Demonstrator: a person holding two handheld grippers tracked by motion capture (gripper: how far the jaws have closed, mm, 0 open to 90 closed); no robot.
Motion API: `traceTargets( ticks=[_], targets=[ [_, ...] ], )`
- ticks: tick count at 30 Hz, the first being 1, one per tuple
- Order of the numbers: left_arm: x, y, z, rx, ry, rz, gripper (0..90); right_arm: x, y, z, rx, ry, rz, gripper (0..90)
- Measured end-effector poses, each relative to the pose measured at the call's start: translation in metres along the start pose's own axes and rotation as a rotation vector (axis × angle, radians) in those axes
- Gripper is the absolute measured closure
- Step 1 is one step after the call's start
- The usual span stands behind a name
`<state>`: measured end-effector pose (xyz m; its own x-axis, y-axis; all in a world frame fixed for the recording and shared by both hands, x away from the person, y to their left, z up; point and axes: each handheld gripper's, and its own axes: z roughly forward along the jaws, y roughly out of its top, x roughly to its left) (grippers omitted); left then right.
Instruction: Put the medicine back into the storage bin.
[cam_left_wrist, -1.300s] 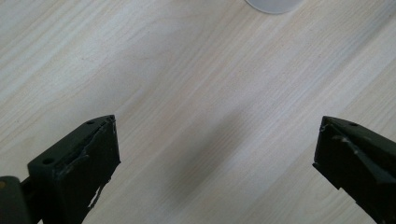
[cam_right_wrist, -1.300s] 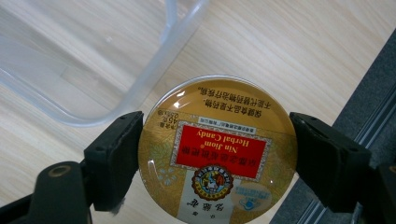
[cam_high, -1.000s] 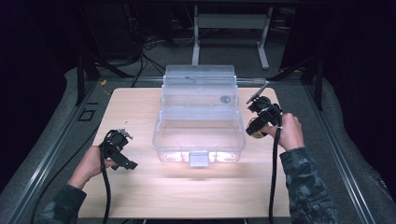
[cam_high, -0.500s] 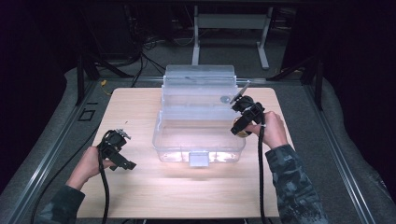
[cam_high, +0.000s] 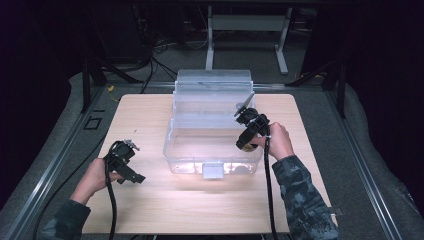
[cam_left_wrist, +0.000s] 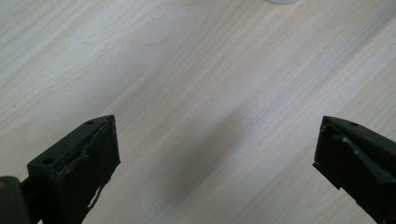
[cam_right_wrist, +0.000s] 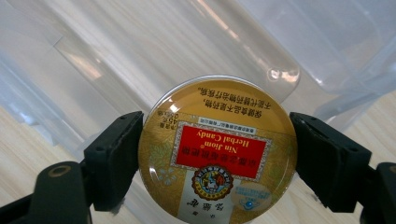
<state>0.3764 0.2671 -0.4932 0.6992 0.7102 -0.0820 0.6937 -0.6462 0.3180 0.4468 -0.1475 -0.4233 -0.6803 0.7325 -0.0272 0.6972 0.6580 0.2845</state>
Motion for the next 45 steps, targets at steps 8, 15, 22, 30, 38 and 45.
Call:
traceTargets(
  ticks=[8, 15, 22, 30, 38, 45],
  targets=[
    [0.000, -0.001, 0.004, 0.010, -0.006, -0.007, 0.1, 0.000, -0.002, 0.014, 0.024, 0.040, 0.012, 20.1],
    [0.000, -0.001, 0.004, 0.010, -0.008, -0.008, 0.1, 0.000, -0.006, 0.022, 0.046, 0.048, 0.010, 20.1],
    [0.000, 0.000, 0.005, 0.013, -0.010, -0.007, 0.1, 0.000, -0.009, 0.029, 0.062, 0.061, 0.016, 20.1],
    [0.000, 0.000, 0.006, 0.018, -0.010, -0.008, 0.0, -0.002, -0.011, 0.032, 0.075, 0.075, 0.024, 19.9],
    [0.000, 0.000, 0.006, 0.026, -0.005, -0.008, 0.1, -0.001, -0.011, 0.035, 0.102, 0.089, 0.025, 19.7],
    [0.003, 0.002, 0.000, 0.017, 0.002, -0.018, 0.1, 0.000, -0.013, 0.028, 0.056, 0.087, 0.013, 13.7]
  ],
)
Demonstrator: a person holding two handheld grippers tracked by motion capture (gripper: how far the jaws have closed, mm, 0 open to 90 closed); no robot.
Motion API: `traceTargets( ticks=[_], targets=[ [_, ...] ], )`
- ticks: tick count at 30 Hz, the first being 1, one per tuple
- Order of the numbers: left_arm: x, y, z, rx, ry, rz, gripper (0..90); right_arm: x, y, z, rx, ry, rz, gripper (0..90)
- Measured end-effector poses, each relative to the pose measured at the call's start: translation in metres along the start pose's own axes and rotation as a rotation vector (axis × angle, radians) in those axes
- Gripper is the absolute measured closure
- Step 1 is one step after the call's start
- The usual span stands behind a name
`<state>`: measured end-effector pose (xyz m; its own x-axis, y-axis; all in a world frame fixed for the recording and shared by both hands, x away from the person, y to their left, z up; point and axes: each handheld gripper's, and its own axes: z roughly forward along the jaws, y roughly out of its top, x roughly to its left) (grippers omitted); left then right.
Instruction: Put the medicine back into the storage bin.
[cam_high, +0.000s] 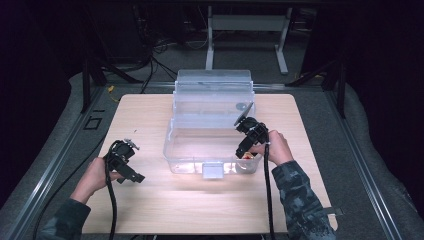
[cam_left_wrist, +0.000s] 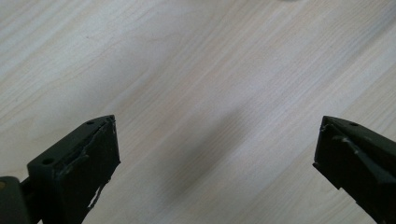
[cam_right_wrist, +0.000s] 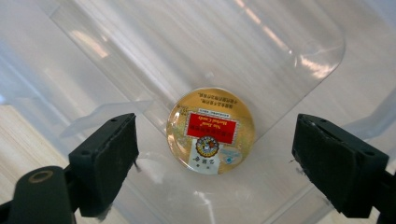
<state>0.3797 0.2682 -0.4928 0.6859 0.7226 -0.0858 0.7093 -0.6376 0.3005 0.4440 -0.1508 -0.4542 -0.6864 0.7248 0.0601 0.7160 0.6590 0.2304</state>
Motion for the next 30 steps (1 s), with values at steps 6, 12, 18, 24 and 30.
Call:
traceTargets(
  ticks=[6, 12, 18, 24, 30],
  targets=[
    [0.001, 0.008, -0.007, -0.020, -0.003, -0.001, 0.1, 0.003, -0.007, -0.014, -0.057, -0.017, -0.012, 12.6],
    [0.006, 0.019, -0.013, -0.036, -0.012, -0.001, 0.1, 0.004, -0.018, -0.028, -0.153, 0.012, -0.019, 9.4],
    [0.007, 0.032, -0.020, -0.050, -0.014, 0.013, 0.1, 0.010, -0.029, -0.039, -0.213, 0.022, -0.028, 9.9],
    [0.006, 0.046, -0.025, -0.062, -0.011, 0.032, 0.1, 0.021, -0.035, -0.040, -0.238, -0.001, -0.041, 11.1],
    [0.004, 0.060, -0.030, -0.072, -0.025, 0.051, 0.1, 0.024, -0.040, -0.038, -0.258, 0.000, -0.041, 13.3]
  ],
)
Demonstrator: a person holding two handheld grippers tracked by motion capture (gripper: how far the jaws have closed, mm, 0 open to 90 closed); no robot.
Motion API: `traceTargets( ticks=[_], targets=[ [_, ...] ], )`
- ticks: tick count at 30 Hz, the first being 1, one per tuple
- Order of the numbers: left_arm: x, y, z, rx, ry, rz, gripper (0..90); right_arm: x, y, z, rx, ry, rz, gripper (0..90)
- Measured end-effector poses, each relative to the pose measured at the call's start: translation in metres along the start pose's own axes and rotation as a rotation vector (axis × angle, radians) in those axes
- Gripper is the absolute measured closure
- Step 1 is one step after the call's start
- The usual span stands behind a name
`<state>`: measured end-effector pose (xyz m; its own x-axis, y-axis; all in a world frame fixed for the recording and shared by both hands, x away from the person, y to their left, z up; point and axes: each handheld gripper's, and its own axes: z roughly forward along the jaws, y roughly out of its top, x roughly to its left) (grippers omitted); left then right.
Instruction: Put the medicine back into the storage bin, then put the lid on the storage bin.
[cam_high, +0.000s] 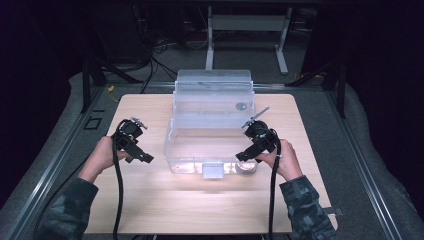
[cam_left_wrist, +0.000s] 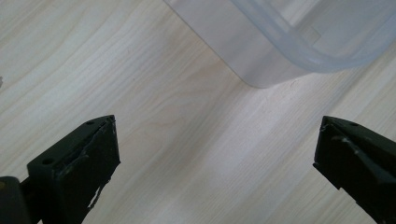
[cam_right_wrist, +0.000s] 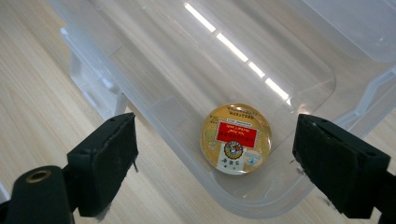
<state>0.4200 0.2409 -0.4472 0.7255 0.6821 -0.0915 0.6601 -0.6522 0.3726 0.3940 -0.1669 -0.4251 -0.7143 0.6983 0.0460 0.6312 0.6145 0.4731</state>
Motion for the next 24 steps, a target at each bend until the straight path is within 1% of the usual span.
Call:
traceTargets(
  ticks=[2, 3, 4, 7, 9, 11, 14, 15, 16, 17, 18, 19, 21, 22, 24],
  targets=[
    [0.001, 0.005, -0.001, -0.009, -0.009, -0.002, 0.1, 0.002, -0.001, 0.000, -0.006, -0.007, -0.002, 13.4],
    [0.001, 0.007, -0.002, -0.013, -0.008, 0.001, 0.1, 0.002, -0.001, 0.000, -0.008, -0.003, -0.006, 13.5],
    [0.001, 0.010, -0.003, -0.014, -0.005, 0.005, 0.1, 0.003, -0.001, 0.000, -0.008, -0.009, -0.005, 13.5],
    [0.001, 0.018, -0.006, -0.023, -0.017, 0.012, 0.1, 0.005, -0.003, 0.002, -0.012, -0.008, -0.007, 13.5],
    [0.000, 0.023, -0.007, -0.023, -0.013, 0.024, 0.1, 0.006, -0.004, 0.003, -0.011, -0.014, -0.011, 13.5],
    [0.000, 0.029, -0.008, -0.025, -0.020, 0.032, 0.1, 0.008, -0.004, 0.005, -0.011, -0.015, -0.013, 13.6],
    [-0.001, 0.039, -0.011, -0.036, -0.021, 0.043, 0.1, 0.009, -0.004, 0.007, -0.015, -0.004, -0.015, 13.7],
    [-0.001, 0.041, -0.012, -0.039, -0.023, 0.041, 0.1, 0.010, -0.004, 0.007, -0.017, -0.009, -0.017, 13.8],
    [-0.001, 0.044, -0.013, -0.044, -0.036, 0.047, 0.1, 0.010, -0.003, 0.006, -0.021, -0.012, -0.021, 14.2],
    [-0.002, 0.048, -0.014, -0.048, -0.038, 0.053, 0.1, 0.011, -0.003, 0.006, -0.025, -0.010, -0.015, 14.3],
    [-0.004, 0.053, -0.016, -0.043, -0.020, 0.063, 0.1, 0.012, -0.003, 0.006, -0.020, -0.016, -0.014, 14.4],
    [-0.005, 0.056, -0.017, -0.043, -0.017, 0.068, 0.1, 0.012, -0.003, 0.006, -0.023, -0.013, -0.014, 14.4],
    [-0.006, 0.061, -0.018, -0.051, -0.016, 0.077, 0.1, 0.013, -0.003, 0.007, -0.030, -0.005, -0.016, 14.4],
    [-0.006, 0.065, -0.019, -0.051, -0.013, 0.081, 0.1, 0.013, -0.003, 0.006, -0.026, -0.015, -0.017, 14.4],
    [-0.006, 0.071, -0.020, -0.054, -0.015, 0.089, 0.1, 0.014, -0.003, 0.007, -0.028, -0.009, -0.018, 14.4]
  ],
)
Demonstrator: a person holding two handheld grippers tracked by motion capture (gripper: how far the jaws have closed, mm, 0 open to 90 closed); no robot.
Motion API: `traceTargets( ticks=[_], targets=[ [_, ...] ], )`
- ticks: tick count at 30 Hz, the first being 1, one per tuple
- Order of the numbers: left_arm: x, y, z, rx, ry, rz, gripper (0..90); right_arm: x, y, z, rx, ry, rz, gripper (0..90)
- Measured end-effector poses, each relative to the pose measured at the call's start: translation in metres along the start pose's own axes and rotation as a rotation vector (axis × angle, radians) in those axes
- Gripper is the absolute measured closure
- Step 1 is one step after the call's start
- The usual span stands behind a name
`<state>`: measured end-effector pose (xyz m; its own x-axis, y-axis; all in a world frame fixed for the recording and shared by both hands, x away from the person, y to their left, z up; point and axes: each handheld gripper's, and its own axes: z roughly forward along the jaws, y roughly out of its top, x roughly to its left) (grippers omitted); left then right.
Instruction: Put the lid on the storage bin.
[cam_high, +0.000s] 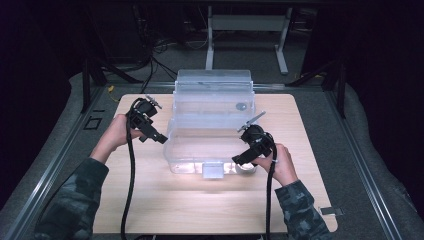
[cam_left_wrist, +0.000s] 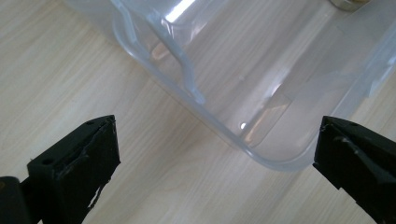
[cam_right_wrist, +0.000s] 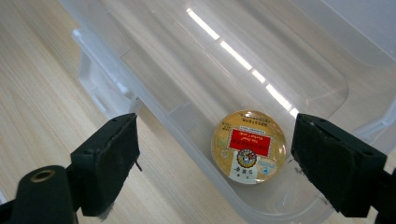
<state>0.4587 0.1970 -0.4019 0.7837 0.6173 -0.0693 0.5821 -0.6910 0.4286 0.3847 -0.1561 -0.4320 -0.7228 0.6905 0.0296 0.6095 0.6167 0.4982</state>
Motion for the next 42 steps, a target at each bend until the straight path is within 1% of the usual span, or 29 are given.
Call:
traceTargets(
  ticks=[3, 5, 7, 10, 11, 12, 14, 16, 17, 19, 22, 23, 24, 26, 28, 30, 33, 34, 36, 37, 38, 40, 41, 42],
  targets=[
    [-0.001, 0.011, 0.000, -0.003, -0.017, 0.025, 0.1, 0.001, 0.000, 0.002, 0.000, -0.003, -0.004, 14.4],
    [-0.001, 0.018, 0.000, -0.013, -0.025, 0.032, 0.1, 0.001, 0.000, 0.004, 0.000, 0.002, -0.003, 14.5],
    [-0.001, 0.025, 0.001, -0.020, -0.019, 0.042, 0.1, 0.001, 0.000, 0.005, -0.001, 0.007, -0.004, 14.4],
    [-0.001, 0.037, 0.003, -0.021, -0.024, 0.059, 0.1, 0.002, 0.000, 0.006, 0.002, 0.001, -0.007, 14.5],
    [0.000, 0.041, 0.004, -0.021, -0.019, 0.064, 0.2, 0.003, 0.000, 0.006, 0.000, 0.002, -0.002, 14.5],
    [0.000, 0.043, 0.004, -0.021, -0.012, 0.061, 0.2, 0.002, -0.001, 0.006, 0.000, 0.004, -0.003, 14.5],
    [0.002, 0.049, 0.005, -0.027, -0.016, 0.058, 0.2, 0.002, -0.002, 0.007, 0.002, 0.003, -0.003, 15.1],
    [0.004, 0.055, 0.006, -0.036, -0.013, 0.061, 0.1, 0.001, -0.002, 0.007, 0.003, 0.011, -0.004, 15.6],
    [0.005, 0.058, 0.006, -0.037, -0.009, 0.068, 0.1, 0.001, -0.003, 0.007, 0.005, 0.003, -0.006, 15.7],
    [0.007, 0.063, 0.007, -0.046, -0.019, 0.069, 0.1, 0.001, -0.003, 0.007, 0.004, 0.007, 0.000, 15.7],
    [0.009, 0.070, 0.008, -0.069, -0.024, 0.070, 0.1, 0.001, -0.004, 0.009, 0.000, 0.013, 0.000, 15.7],
    [0.009, 0.073, 0.009, -0.070, -0.026, 0.076, 0.1, 0.001, -0.004, 0.009, 0.000, 0.013, -0.001, 15.7],
    [0.011, 0.076, 0.009, -0.070, -0.037, 0.073, 0.1, 0.002, -0.004, 0.010, 0.004, 0.009, -0.002, 15.7],
    [0.013, 0.082, 0.010, -0.079, -0.041, 0.073, 0.1, 0.002, -0.003, 0.010, 0.001, 0.017, -0.002, 15.8],
    [0.014, 0.088, 0.011, -0.078, -0.025, 0.085, 0.1, 0.002, -0.003, 0.012, 0.002, 0.019, -0.002, 15.9],
    [0.016, 0.092, 0.012, -0.081, -0.039, 0.080, 0.1, 0.002, -0.003, 0.014, 0.007, 0.034, -0.001, 16.2],
    [0.018, 0.101, 0.015, -0.076, -0.027, 0.091, 0.3, 0.003, -0.002, 0.015, 0.009, 0.030, -0.002, 17.3],
    [0.018, 0.103, 0.015, -0.072, -0.016, 0.097, 1.6, 0.003, -0.002, 0.015, 0.010, 0.031, -0.001, 17.9],
    [0.018, 0.107, 0.018, -0.051, -0.026, 0.104, 4.3, 0.003, -0.002, 0.016, 0.011, 0.034, 0.004, 19.3],
    [0.019, 0.110, 0.019, -0.059, -0.019, 0.097, 4.6, 0.004, -0.002, 0.017, 0.009, 0.040, 0.008, 20.4],
    [0.020, 0.112, 0.019, -0.067, -0.008, 0.094, 5.0, 0.005, -0.002, 0.017, 0.015, 0.027, 0.002, 21.6],
    [0.023, 0.117, 0.019, -0.095, -0.012, 0.077, 6.3, 0.006, -0.003, 0.020, 0.020, 0.030, -0.002, 22.9],
    [0.023, 0.119, 0.019, -0.088, 0.004, 0.089, 6.4, 0.006, -0.003, 0.022, 0.024, 0.031, -0.005, 23.4],
    [0.024, 0.122, 0.021, -0.080, 0.004, 0.090, 6.4, 0.007, -0.004, 0.023, 0.024, 0.031, -0.003, 24.1]
  ],
)
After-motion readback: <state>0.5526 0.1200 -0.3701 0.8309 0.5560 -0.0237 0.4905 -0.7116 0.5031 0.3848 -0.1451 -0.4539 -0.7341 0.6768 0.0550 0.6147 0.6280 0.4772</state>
